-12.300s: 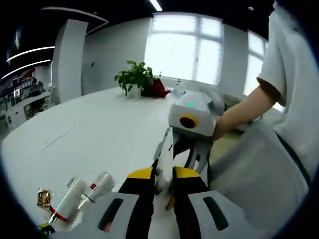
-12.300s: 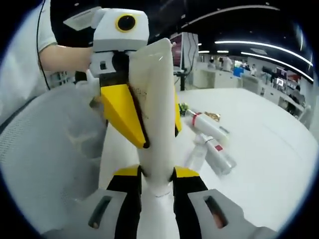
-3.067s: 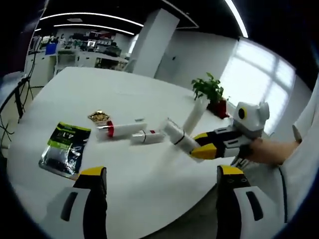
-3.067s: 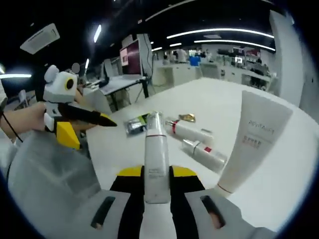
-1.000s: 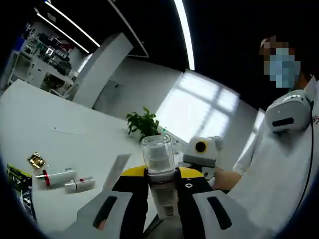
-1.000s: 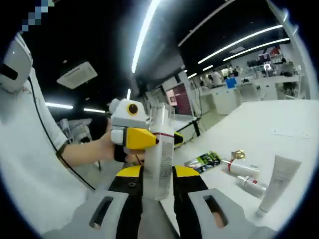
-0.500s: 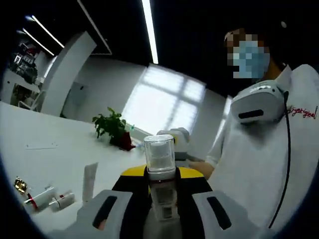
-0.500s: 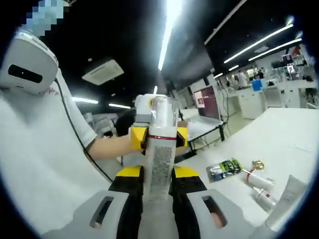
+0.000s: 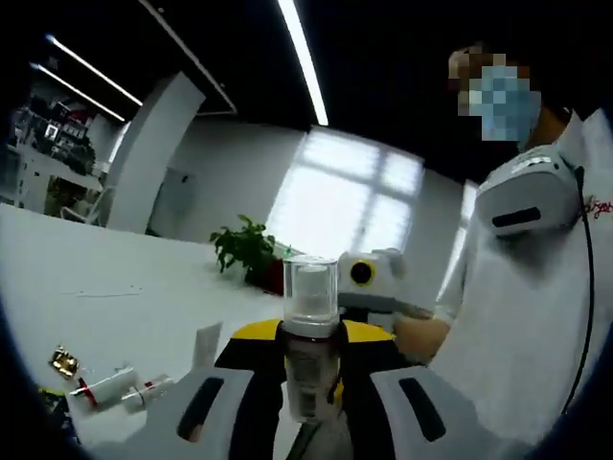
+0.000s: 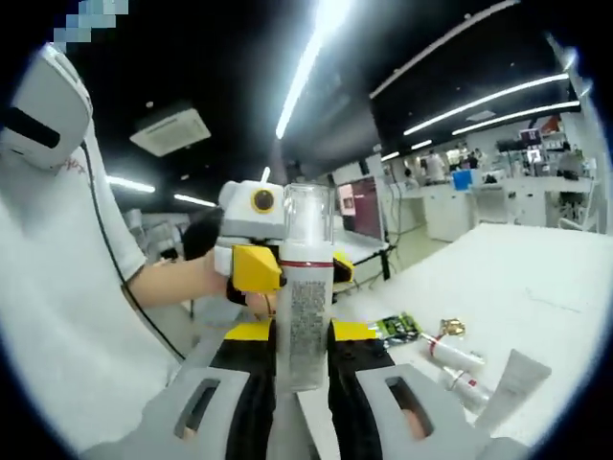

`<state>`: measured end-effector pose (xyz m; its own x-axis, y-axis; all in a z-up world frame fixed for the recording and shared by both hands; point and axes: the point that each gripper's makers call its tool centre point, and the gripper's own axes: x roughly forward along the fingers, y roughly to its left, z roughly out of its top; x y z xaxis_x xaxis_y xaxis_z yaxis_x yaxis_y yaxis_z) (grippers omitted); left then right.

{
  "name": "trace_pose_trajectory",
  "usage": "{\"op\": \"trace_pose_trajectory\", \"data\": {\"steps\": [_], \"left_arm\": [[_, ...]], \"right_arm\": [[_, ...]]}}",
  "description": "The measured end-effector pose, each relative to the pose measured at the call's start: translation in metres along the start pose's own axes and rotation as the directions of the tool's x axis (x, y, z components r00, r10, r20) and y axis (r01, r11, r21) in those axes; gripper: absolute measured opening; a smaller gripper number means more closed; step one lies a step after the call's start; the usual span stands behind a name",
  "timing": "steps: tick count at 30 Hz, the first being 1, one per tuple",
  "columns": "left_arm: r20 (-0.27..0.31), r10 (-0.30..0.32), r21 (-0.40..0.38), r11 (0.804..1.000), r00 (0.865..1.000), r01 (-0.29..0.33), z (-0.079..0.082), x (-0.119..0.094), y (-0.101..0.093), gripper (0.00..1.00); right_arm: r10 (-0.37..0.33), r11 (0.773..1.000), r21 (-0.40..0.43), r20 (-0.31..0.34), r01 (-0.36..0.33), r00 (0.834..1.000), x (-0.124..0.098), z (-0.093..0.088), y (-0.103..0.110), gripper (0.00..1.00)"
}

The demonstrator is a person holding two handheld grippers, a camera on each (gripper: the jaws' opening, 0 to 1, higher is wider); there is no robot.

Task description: Arrange the skincare products in the storage area until every visible bottle or jar stands upright without overlapping.

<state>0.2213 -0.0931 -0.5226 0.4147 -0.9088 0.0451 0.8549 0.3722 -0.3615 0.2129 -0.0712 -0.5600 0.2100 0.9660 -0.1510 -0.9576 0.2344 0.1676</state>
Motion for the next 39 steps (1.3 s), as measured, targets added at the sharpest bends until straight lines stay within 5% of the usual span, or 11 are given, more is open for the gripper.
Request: {"op": "trace_pose_trajectory", "data": {"steps": [6, 9, 16, 17, 21, 29, 35, 39], "left_arm": [[-0.014, 0.212, 0.021, 0.977, 0.977, -0.212, -0.005, 0.009, 0.023, 0.19], [0.004, 0.302, 0.015, 0.953, 0.953, -0.302, -0.004, 0.012, 0.031, 0.19], [0.052, 0.473, 0.017, 0.88, 0.879, -0.475, -0.002, 0.015, 0.041, 0.17], [0.051, 0.503, 0.023, 0.863, 0.863, -0.505, -0.004, 0.015, 0.041, 0.17], [0.073, 0.544, 0.03, 0.836, 0.836, -0.547, -0.004, 0.015, 0.039, 0.18], [0.084, 0.584, 0.016, 0.809, 0.808, -0.587, -0.003, 0.011, 0.044, 0.19], [0.093, 0.597, -0.005, 0.8, 0.797, -0.599, -0.003, 0.008, 0.046, 0.21], [0.089, 0.585, -0.002, 0.81, 0.806, -0.587, -0.005, 0.009, 0.044, 0.2]], "right_arm": [[-0.188, 0.975, -0.138, -0.083, 0.176, 0.979, -0.003, -0.005, -0.023, 0.19], [-0.337, 0.903, -0.316, -0.105, 0.29, 0.935, -0.009, -0.004, -0.039, 0.19], [-0.46, 0.824, -0.424, -0.112, 0.376, 0.881, -0.016, -0.003, -0.052, 0.19], [-0.464, 0.818, -0.436, -0.115, 0.376, 0.878, -0.016, -0.003, -0.052, 0.19], [-0.469, 0.81, -0.45, -0.108, 0.378, 0.877, -0.016, -0.002, -0.052, 0.19], [-0.476, 0.795, -0.474, -0.098, 0.379, 0.874, -0.013, -0.001, -0.05, 0.19], [-0.453, 0.801, -0.48, -0.095, 0.358, 0.886, -0.013, -0.001, -0.047, 0.19], [-0.444, 0.808, -0.473, -0.099, 0.35, 0.891, -0.013, -0.002, -0.045, 0.19]]}}
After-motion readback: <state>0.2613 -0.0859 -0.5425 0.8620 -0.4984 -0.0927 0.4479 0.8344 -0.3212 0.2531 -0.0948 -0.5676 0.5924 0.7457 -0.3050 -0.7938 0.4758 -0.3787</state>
